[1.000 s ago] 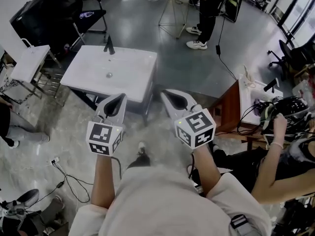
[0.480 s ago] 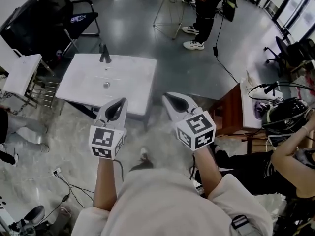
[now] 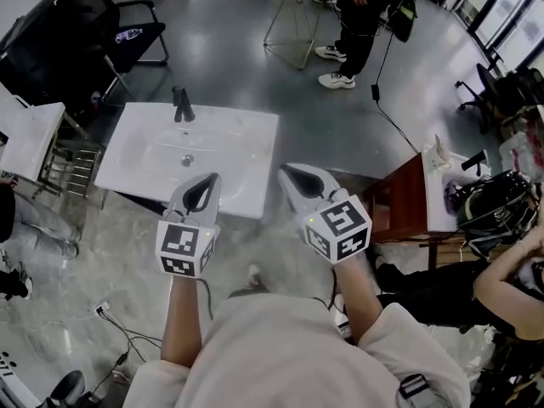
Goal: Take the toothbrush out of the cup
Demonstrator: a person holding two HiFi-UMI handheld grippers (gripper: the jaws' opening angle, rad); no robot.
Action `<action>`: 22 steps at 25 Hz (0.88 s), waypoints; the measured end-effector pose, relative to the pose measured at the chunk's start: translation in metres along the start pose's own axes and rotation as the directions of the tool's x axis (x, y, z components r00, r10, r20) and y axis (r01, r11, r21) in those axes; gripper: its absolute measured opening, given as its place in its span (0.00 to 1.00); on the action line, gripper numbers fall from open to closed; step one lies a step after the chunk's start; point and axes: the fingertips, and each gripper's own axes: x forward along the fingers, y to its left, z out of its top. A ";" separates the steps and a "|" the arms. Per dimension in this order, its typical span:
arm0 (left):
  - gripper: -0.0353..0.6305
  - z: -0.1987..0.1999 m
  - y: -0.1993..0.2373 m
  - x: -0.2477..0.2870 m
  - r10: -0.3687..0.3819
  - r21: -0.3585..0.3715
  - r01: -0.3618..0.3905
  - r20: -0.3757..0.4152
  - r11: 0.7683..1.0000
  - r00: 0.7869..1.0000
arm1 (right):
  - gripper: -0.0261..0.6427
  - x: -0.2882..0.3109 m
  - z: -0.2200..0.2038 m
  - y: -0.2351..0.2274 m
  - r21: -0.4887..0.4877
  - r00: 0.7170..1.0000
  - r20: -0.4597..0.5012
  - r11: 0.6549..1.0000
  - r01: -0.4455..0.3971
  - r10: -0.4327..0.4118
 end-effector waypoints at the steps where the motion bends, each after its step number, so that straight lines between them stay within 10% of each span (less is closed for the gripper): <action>1: 0.06 -0.001 0.006 0.004 -0.005 -0.001 0.005 -0.002 1.000 1.000 | 0.06 0.008 0.001 -0.003 0.001 1.000 -0.002 1.000 0.003 -0.003; 22: 0.06 -0.029 0.075 0.079 -0.016 -0.055 0.013 -0.048 0.998 0.999 | 0.13 0.113 -0.031 -0.058 0.004 0.989 -0.148 1.000 0.008 -0.008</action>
